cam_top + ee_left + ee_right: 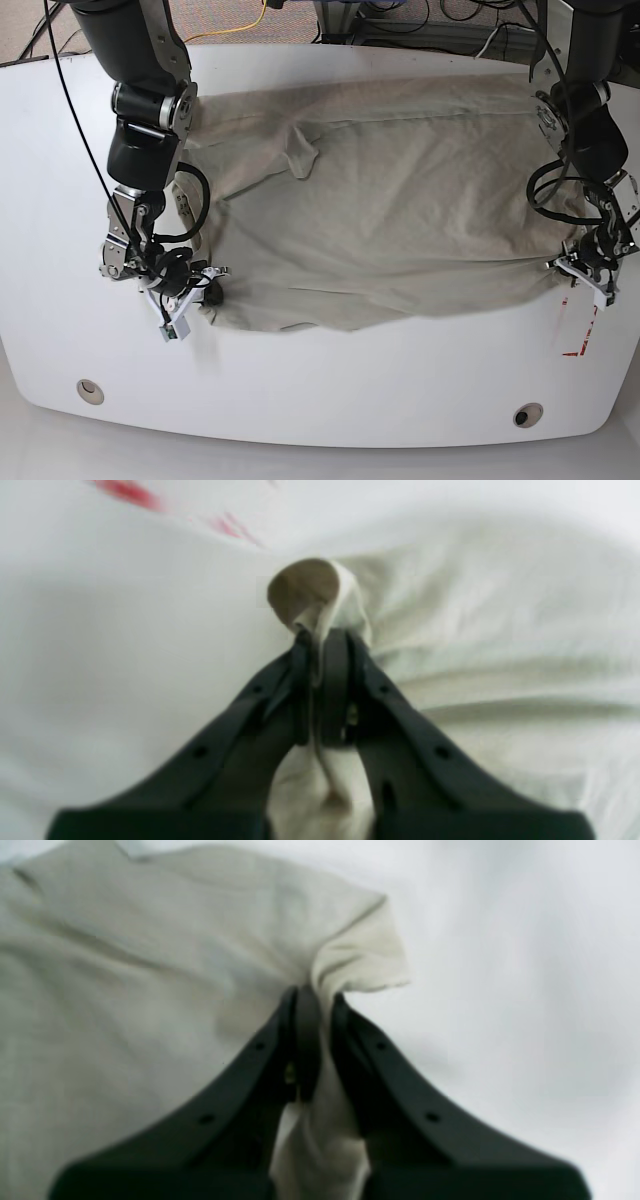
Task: Layout the t-shirt on the table in an organized manner, then fold the t-shirt properly
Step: 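Lift the shirt edge high with both grippers, raising the shirt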
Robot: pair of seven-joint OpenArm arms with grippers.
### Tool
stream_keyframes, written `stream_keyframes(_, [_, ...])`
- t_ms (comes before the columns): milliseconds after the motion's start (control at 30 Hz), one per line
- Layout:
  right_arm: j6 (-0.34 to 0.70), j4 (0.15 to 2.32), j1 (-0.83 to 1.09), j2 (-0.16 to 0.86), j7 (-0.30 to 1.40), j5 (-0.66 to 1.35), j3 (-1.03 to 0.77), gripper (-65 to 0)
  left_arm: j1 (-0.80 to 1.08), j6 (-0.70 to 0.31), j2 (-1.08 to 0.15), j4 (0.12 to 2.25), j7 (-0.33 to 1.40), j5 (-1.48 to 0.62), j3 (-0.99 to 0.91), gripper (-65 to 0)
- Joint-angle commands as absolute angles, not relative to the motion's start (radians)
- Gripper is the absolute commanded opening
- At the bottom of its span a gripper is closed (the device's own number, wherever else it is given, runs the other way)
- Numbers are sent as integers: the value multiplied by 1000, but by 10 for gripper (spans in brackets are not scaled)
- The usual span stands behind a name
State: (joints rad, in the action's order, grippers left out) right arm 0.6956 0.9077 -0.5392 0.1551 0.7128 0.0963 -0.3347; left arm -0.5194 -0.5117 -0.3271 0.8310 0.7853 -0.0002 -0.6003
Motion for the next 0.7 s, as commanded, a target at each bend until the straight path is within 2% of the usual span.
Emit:
stream_keyframes(0, [698,1035,-573,147,750,108,-337,-650,-530,-535,-351,993,835,-10,-604,-650])
stream_keyframes(333, [698,1148,-665,148,868,105,-334,-650,-561,-598,-298,1359,1017,-10,-602,-650])
stream_keyframes(533, [698,1153,-819,174,952,108,-332,-650,-682,-598,-271,1570,1150,-10,-602,-650])
stream_keyframes(667, [698,1181,-967,202,1027,108,-331,-650,-843,-598,-271,1701,1262,-10,-599,-650])
